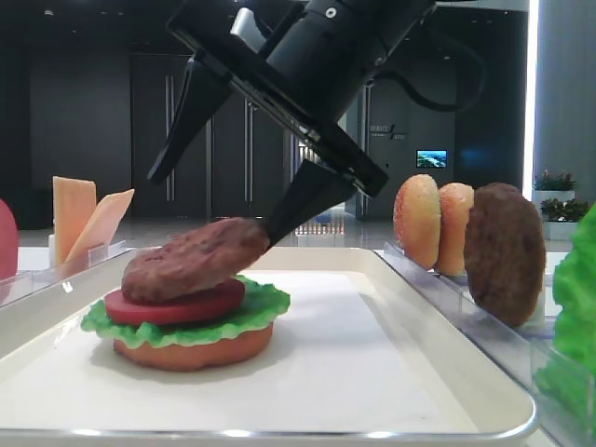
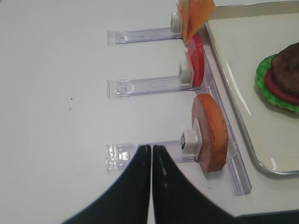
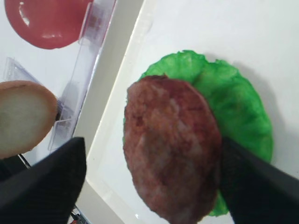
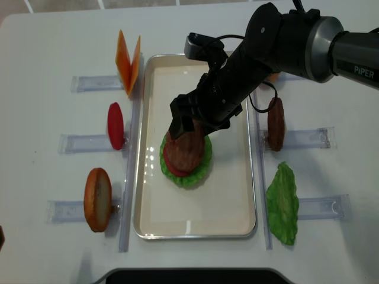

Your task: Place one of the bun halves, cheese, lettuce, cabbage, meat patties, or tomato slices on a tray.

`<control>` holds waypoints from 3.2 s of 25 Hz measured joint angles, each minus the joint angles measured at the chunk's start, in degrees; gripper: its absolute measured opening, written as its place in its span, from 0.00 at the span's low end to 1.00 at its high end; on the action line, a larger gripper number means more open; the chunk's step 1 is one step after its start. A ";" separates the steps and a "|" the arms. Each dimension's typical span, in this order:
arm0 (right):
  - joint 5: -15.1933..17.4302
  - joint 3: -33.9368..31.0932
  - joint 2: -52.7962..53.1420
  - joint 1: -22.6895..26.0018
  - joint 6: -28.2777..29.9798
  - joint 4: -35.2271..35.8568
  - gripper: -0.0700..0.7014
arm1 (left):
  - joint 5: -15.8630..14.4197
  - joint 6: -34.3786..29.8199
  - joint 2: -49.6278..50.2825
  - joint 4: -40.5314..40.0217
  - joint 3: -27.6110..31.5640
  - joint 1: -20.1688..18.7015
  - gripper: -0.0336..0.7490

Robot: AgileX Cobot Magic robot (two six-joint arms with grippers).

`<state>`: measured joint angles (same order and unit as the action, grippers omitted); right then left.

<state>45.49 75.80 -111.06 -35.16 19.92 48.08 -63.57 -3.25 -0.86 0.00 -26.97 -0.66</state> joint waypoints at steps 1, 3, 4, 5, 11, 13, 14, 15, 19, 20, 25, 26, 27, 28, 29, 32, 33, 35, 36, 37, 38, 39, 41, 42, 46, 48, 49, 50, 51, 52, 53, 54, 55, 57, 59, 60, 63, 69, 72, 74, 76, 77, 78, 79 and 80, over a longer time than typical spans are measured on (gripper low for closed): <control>0.00 0.00 0.00 0.16 0.00 -0.46 0.81 | 0.00 0.00 0.00 0.00 0.00 0.00 0.04; 0.00 0.00 0.00 0.47 -0.13 -1.40 0.83 | 0.00 0.00 0.00 0.00 0.00 0.00 0.04; -0.05 0.00 0.00 0.66 -0.45 -2.21 0.83 | 0.00 0.00 0.00 0.00 0.00 0.00 0.04; -0.05 0.00 0.00 0.79 -1.11 -2.96 0.84 | 0.00 0.00 0.00 0.00 0.00 0.00 0.04; -0.09 0.00 0.64 2.66 -5.02 -8.38 0.84 | 0.00 0.00 0.00 0.00 0.00 0.00 0.04; 0.45 0.07 2.13 3.00 -6.31 -9.56 0.84 | 0.00 0.00 0.00 0.00 0.00 0.00 0.04; 0.96 0.50 3.19 3.06 -7.34 -10.36 0.84 | 0.00 0.00 0.00 0.00 0.00 0.00 0.04; 1.92 1.37 4.13 3.18 -8.28 -11.65 0.84 | 0.00 0.00 0.00 0.00 0.00 0.00 0.04; 7.59 7.26 8.59 3.17 -13.80 -17.79 0.84 | 0.00 0.00 0.00 0.00 0.00 0.00 0.04; 9.17 8.69 9.51 3.17 -15.26 -19.35 0.84 | 0.00 0.00 0.00 0.00 0.00 0.00 0.04; 15.01 13.58 11.14 3.39 -23.47 -32.03 0.84 | 0.00 0.00 0.00 0.00 0.00 0.00 0.04; 16.28 13.75 11.14 4.02 -24.96 -34.91 0.84 | 0.00 0.00 0.00 0.00 0.00 0.00 0.04; 17.55 13.74 11.01 5.05 -26.50 -37.95 0.84 | 0.00 0.00 0.00 0.00 0.00 0.00 0.04; 18.60 13.74 10.96 6.98 -27.18 -40.11 0.84 | 0.00 0.00 0.00 0.00 0.00 0.00 0.04; 19.64 13.74 10.96 9.65 -27.31 -41.30 0.84 | 0.00 0.00 0.00 0.00 0.00 0.00 0.04; 21.84 13.74 10.96 19.36 -26.78 -42.78 0.84 | 0.00 0.00 0.00 0.00 0.00 0.00 0.04; 22.50 13.74 10.96 22.93 -26.36 -43.47 0.84 | 0.00 0.00 0.00 0.00 0.00 0.00 0.04; 23.49 13.74 10.96 28.99 -25.86 -45.25 0.84 | 0.00 0.00 0.00 0.00 0.00 0.00 0.04; 23.78 13.74 10.96 31.90 -25.83 -46.04 0.83 | 0.00 0.00 0.00 0.00 0.00 0.00 0.04; 23.90 13.74 10.96 34.02 -25.68 -46.55 0.82 | 0.00 0.00 0.00 0.00 0.00 0.00 0.04; 23.96 13.74 10.96 36.20 -25.40 -47.25 0.82 | 0.00 0.00 0.00 0.00 0.00 0.00 0.04; 24.09 13.74 10.96 37.99 -25.01 -47.57 0.81 | 0.00 0.00 0.00 0.00 0.00 0.00 0.04; 24.09 13.74 10.96 40.27 -24.38 -48.08 0.80 | 0.00 0.00 0.00 0.00 0.00 0.00 0.04; 24.09 13.74 10.96 41.06 -23.82 -48.61 0.79 | 0.00 0.00 0.00 0.00 0.00 0.00 0.04; 23.84 8.87 14.16 43.06 -22.24 -50.33 0.79 | 0.00 0.03 0.00 0.00 0.00 0.00 0.04; 23.74 2.45 18.82 43.81 -22.12 -51.28 0.79 | 0.00 0.03 0.00 0.00 0.00 0.00 0.04; 23.26 -1.75 22.17 44.23 -22.12 -51.34 0.79 | 0.00 0.03 0.00 0.00 0.00 0.00 0.04; 22.60 -5.98 25.18 44.52 -22.12 -51.34 0.79 | 0.00 0.03 0.00 0.00 0.00 0.00 0.04; 21.57 -9.38 28.85 44.74 -22.12 -51.47 0.79 | 0.00 0.03 0.00 0.00 0.00 0.00 0.04; 20.77 -13.18 32.51 44.87 -22.12 -51.56 0.79 | 0.00 0.03 0.00 0.00 0.00 0.00 0.04; 20.32 -16.61 36.00 44.87 -22.12 -51.56 0.79 | 0.00 0.03 0.00 0.00 0.00 0.00 0.04; 20.19 -19.21 38.81 44.87 -22.12 -51.56 0.79 | 0.00 0.03 0.00 0.00 0.00 0.00 0.04; 20.17 -22.13 42.10 44.87 -22.12 -51.56 0.79 | 0.00 0.03 0.00 0.00 0.00 0.00 0.04; 20.53 -27.39 48.09 44.87 -22.12 -51.56 0.79 | 0.00 0.03 0.00 0.00 0.00 0.00 0.04; 20.64 -31.57 54.78 44.87 -22.17 -51.56 0.79 | 0.00 0.03 0.00 0.00 0.00 0.00 0.04; 20.79 -33.56 58.16 44.87 -22.24 -51.56 0.79 | 0.00 0.03 0.00 0.00 0.00 0.00 0.04; 21.09 -38.17 69.12 44.87 -22.24 -51.41 0.79 | 0.00 0.03 0.00 0.00 0.00 0.00 0.04; 21.39 -44.36 84.59 44.87 -22.24 -49.87 0.79 | 0.00 0.03 0.00 0.00 0.00 0.00 0.04; 20.60 -46.16 91.19 44.87 -21.97 -48.69 0.79 | 0.00 0.03 0.00 0.00 0.00 0.00 0.04; 20.11 -46.40 95.54 44.87 -20.80 -48.08 0.79 | 0.00 0.03 0.00 0.00 0.00 0.00 0.04; 19.79 -46.40 99.30 44.87 -19.92 -47.53 0.79 | 0.00 0.03 0.00 0.00 0.00 0.00 0.04; 19.74 -46.46 101.31 44.87 -19.92 -47.17 0.79 | 0.00 0.03 0.00 0.00 0.00 0.00 0.04; 19.74 -46.46 102.93 44.87 -19.92 -46.99 0.79 | 0.00 0.03 0.00 0.00 0.00 0.00 0.04; 19.67 -46.46 104.80 44.87 -19.62 -47.02 0.79 | 0.00 0.03 0.00 0.00 0.00 0.00 0.04; 19.67 -46.52 106.61 44.87 -19.57 -47.02 0.79 | 0.00 0.03 0.00 0.00 0.00 0.00 0.04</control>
<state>65.15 29.28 -4.45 9.70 0.35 1.06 -63.57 -3.22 -0.86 0.00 -26.97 -0.66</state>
